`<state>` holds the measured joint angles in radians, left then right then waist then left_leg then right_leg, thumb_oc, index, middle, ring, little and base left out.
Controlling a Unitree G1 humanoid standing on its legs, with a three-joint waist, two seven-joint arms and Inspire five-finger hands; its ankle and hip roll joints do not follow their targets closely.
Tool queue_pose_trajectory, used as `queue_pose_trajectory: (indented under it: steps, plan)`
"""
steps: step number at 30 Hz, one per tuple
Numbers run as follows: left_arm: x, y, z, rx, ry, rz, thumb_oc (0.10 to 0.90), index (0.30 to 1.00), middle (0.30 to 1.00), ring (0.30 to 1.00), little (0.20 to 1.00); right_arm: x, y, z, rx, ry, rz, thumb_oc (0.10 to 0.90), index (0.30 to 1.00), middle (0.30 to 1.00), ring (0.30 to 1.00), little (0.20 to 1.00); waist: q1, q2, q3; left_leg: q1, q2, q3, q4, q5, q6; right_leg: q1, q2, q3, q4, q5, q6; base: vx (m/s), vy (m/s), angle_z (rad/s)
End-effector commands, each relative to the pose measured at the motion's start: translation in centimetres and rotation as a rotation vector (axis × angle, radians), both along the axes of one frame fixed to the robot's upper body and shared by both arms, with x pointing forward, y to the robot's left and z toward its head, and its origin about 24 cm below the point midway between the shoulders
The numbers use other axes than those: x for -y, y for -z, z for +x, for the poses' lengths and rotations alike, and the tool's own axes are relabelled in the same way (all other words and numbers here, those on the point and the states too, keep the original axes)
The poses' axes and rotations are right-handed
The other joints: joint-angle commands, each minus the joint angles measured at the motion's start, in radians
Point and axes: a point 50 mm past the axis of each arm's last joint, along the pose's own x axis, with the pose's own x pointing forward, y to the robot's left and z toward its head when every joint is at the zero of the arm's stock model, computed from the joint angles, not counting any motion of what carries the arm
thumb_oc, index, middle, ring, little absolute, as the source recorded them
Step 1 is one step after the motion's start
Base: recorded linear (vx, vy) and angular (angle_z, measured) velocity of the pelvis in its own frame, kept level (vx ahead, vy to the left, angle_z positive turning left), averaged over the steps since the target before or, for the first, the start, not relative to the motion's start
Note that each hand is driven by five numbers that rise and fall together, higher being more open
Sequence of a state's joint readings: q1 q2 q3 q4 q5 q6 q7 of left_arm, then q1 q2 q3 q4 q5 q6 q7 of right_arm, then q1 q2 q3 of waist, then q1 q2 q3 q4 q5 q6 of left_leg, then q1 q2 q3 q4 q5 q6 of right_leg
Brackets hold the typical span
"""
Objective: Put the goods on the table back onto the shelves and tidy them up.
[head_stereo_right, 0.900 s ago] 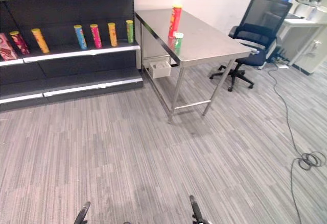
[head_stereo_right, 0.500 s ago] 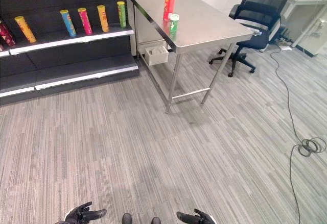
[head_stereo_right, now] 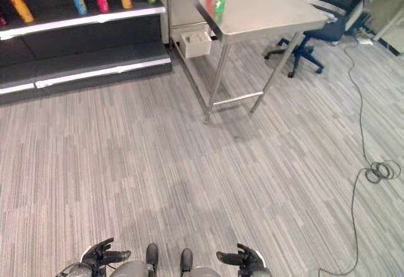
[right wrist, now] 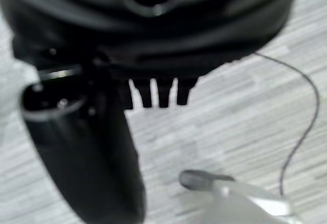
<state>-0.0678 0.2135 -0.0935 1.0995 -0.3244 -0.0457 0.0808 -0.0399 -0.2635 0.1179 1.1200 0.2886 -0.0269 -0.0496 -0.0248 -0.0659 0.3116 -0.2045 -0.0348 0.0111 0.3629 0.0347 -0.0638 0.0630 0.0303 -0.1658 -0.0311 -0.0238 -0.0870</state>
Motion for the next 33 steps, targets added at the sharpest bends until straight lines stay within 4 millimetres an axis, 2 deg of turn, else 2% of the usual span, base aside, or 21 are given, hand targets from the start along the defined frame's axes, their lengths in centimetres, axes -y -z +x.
queue_pose_trajectory:
  steps: [1,3,4,5,7,11,14,16,18,19,20,22,23,24,25,26,27,30,31,32,33]
  plan:
    - [-0.4,-0.3,0.4,0.046,-0.086,-0.004,0.800,0.900,0.900,0.900,0.900,2.9,-1.2,0.2,0.050,0.021,-0.099,0.800,0.900,0.900,0.900,0.900,0.015,-0.001,-0.007,-0.009,0.077,0.015,0.030,0.040,-0.026,0.077,-0.035,-0.002,-0.049,-0.032,0.124,0.15,-0.053,0.49]
    - [-0.3,-0.2,0.3,0.034,-0.067,0.003,0.800,0.900,0.900,0.900,0.900,2.9,-1.3,0.5,0.058,0.025,-0.102,0.800,0.900,0.900,0.900,0.900,0.021,0.007,-0.014,-0.021,0.067,0.040,-0.091,0.036,-0.020,0.094,-0.028,0.001,-0.056,-0.046,0.133,0.21,0.018,0.06]
    - [-0.2,-0.1,0.0,0.021,-0.056,0.008,0.800,0.900,0.900,0.900,0.900,2.9,-1.4,0.7,0.062,0.019,-0.106,0.800,0.900,0.900,0.900,0.900,0.028,0.020,-0.018,-0.033,0.067,0.043,-0.181,0.072,-0.021,0.099,-0.013,0.007,-0.056,-0.053,0.135,0.18,0.025,0.11]
    - [-0.2,-0.1,0.0,0.021,-0.056,0.008,0.800,0.900,0.900,0.900,0.900,2.9,-1.4,0.7,0.062,0.019,-0.106,0.800,0.900,0.900,0.900,0.900,0.029,0.018,-0.016,-0.026,0.065,0.045,-0.189,0.076,-0.021,0.102,-0.015,0.008,-0.056,-0.054,0.136,0.21,0.033,0.14]
    - [-0.2,0.1,-0.5,0.003,-0.038,0.017,0.800,0.900,0.900,0.900,0.900,2.9,-1.6,1.0,0.071,0.000,-0.118,0.800,0.900,0.900,0.900,0.900,0.049,0.040,-0.023,-0.052,0.062,0.057,-0.341,0.158,-0.040,0.126,0.013,0.028,-0.056,-0.080,0.137,0.27,0.042,0.02]
    - [-0.4,0.4,-1.6,-0.029,-0.037,0.025,0.800,0.900,0.900,0.900,0.900,2.6,-1.7,1.5,0.082,-0.027,-0.116,0.800,0.900,0.900,0.900,0.900,0.073,0.054,-0.045,-0.068,0.065,0.107,-0.436,0.222,-0.068,0.198,0.032,0.083,-0.056,-0.124,0.138,0.33,0.081,-0.37]
    - [-1.1,0.8,-3.2,-0.066,-0.062,0.036,0.800,0.900,0.900,0.900,0.900,1.4,-1.3,1.1,0.071,-0.075,-0.090,0.800,0.900,0.900,0.900,0.900,0.076,0.037,-0.098,-0.006,0.055,0.130,-0.450,0.214,-0.025,0.250,-0.009,0.111,-0.056,-0.156,0.152,0.59,0.233,-0.94]
    - [-1.5,0.7,-3.3,-0.069,-0.063,0.042,0.800,0.900,0.900,0.900,0.900,1.0,-1.1,1.2,0.066,-0.087,-0.075,0.800,0.900,0.900,0.900,0.900,0.083,0.019,-0.120,0.022,0.041,0.146,-0.441,0.178,0.004,0.240,-0.048,0.116,0.018,-0.162,0.185,0.38,0.181,-0.56]
    - [-1.8,0.5,-3.0,-0.060,-0.055,0.056,0.800,0.900,0.900,0.900,0.900,0.7,-1.1,1.3,0.066,-0.106,-0.072,0.800,0.900,0.900,0.900,0.900,0.085,0.006,-0.127,0.061,0.019,0.158,-0.444,0.141,0.038,0.191,-0.090,0.108,0.158,-0.112,0.225,0.33,0.203,-0.29]
    - [-2.0,0.4,-2.7,-0.052,-0.046,0.064,0.800,0.900,0.900,0.900,0.900,0.7,-1.2,1.4,0.070,-0.106,-0.071,0.800,0.900,0.900,0.900,0.900,0.084,0.004,-0.123,0.077,0.005,0.161,-0.441,0.118,0.057,0.137,-0.110,0.110,0.291,-0.038,0.249,0.18,0.140,-0.20]
    - [-2.0,0.4,-2.7,-0.052,-0.046,0.063,0.800,0.900,0.900,0.900,0.900,0.7,-1.2,1.4,0.070,-0.106,-0.071,0.800,0.900,0.900,0.900,0.900,0.086,0.007,-0.125,0.074,0.008,0.162,-0.441,0.118,0.057,0.133,-0.107,0.112,0.290,-0.035,0.248,0.10,0.125,-0.11]
    - [-2.2,0.0,-1.8,-0.030,-0.027,0.078,0.800,0.900,0.900,0.900,0.900,0.9,-1.5,2.1,0.095,-0.090,-0.072,0.800,0.900,0.900,0.900,0.900,0.066,0.018,-0.096,0.127,0.000,0.153,-0.448,0.091,0.077,0.009,-0.116,0.116,0.509,0.104,0.271,0.11,0.167,-0.04]
    - [-2.4,-0.2,-1.4,-0.017,-0.015,0.091,0.800,0.900,0.900,0.900,0.900,0.8,-1.7,2.5,0.117,-0.077,-0.072,0.800,0.900,0.900,0.900,0.900,0.051,0.029,-0.077,0.158,-0.001,0.147,-0.450,0.075,0.090,-0.044,-0.133,0.097,0.592,0.143,0.266,0.11,0.151,0.18]
    - [-2.4,-0.2,-1.4,-0.017,-0.015,0.091,0.800,0.900,0.900,0.900,0.900,0.8,-1.7,2.5,0.117,-0.077,-0.071,0.800,0.900,0.900,0.900,0.900,0.050,0.028,-0.077,0.158,-0.001,0.147,-0.450,0.075,0.090,-0.044,-0.134,0.098,0.593,0.142,0.266,0.32,0.246,0.29]
    - [-2.7,-0.5,-0.9,-0.013,0.016,0.110,0.800,0.900,0.900,0.900,0.900,1.0,-1.7,2.4,0.111,-0.053,-0.073,0.800,0.900,0.900,0.900,0.900,0.020,0.062,-0.053,0.226,0.013,0.136,-0.450,0.029,0.102,-0.161,-0.155,0.069,0.707,0.107,0.240,0.26,0.162,0.40]
    - [-2.7,-0.5,-0.9,-0.013,0.016,0.110,0.800,0.900,0.900,0.900,0.900,1.0,-1.7,2.4,0.112,-0.053,-0.073,0.800,0.900,0.900,0.900,0.900,0.021,0.062,-0.054,0.224,0.012,0.137,-0.450,0.029,0.102,-0.165,-0.155,0.070,0.710,0.107,0.240,0.46,0.182,0.14]
    - [-2.6,-0.7,-0.4,0.005,0.030,0.113,0.800,0.900,0.900,0.900,0.900,1.3,-1.6,2.0,0.097,-0.042,-0.073,0.800,0.900,0.900,0.900,0.900,0.011,0.073,-0.055,0.252,0.018,0.124,-0.450,0.010,0.098,-0.214,-0.168,0.039,0.611,0.064,0.224,0.21,0.016,0.14]
    - [-2.5,-0.9,0.1,0.017,0.032,0.110,0.800,0.900,0.900,0.900,0.900,1.5,-1.6,2.0,0.093,-0.031,-0.077,0.800,0.900,0.900,0.900,0.900,0.000,0.073,-0.044,0.274,0.014,0.112,-0.450,-0.006,0.092,-0.225,-0.175,0.017,0.521,0.051,0.223,0.29,-0.030,0.15]
    - [-2.3,-1.0,0.8,0.030,0.042,0.110,0.800,0.900,0.900,0.900,0.900,1.8,-1.7,2.3,0.095,-0.022,-0.087,0.800,0.900,0.900,0.900,0.900,-0.021,0.052,-0.037,0.325,-0.009,0.092,-0.450,-0.052,0.077,-0.240,-0.156,0.021,0.202,0.101,0.251,0.34,-0.078,0.29]
    - [-2.3,-1.0,0.8,0.030,0.042,0.110,0.800,0.900,0.900,0.900,0.900,1.8,-1.7,2.3,0.095,-0.022,-0.087,0.800,0.900,0.900,0.900,0.900,-0.021,0.053,-0.035,0.326,-0.009,0.092,-0.450,-0.053,0.077,-0.237,-0.155,0.021,0.200,0.101,0.251,0.61,-0.141,0.32]
    - [-2.3,-1.1,1.0,0.033,0.055,0.116,0.800,0.900,0.900,0.900,0.900,2.0,-1.6,2.0,0.083,-0.016,-0.089,0.800,0.900,0.900,0.900,0.900,-0.037,0.037,-0.040,0.361,-0.019,0.074,-0.450,-0.083,0.068,-0.251,-0.136,0.037,0.031,0.162,0.272,0.28,-0.063,0.19]
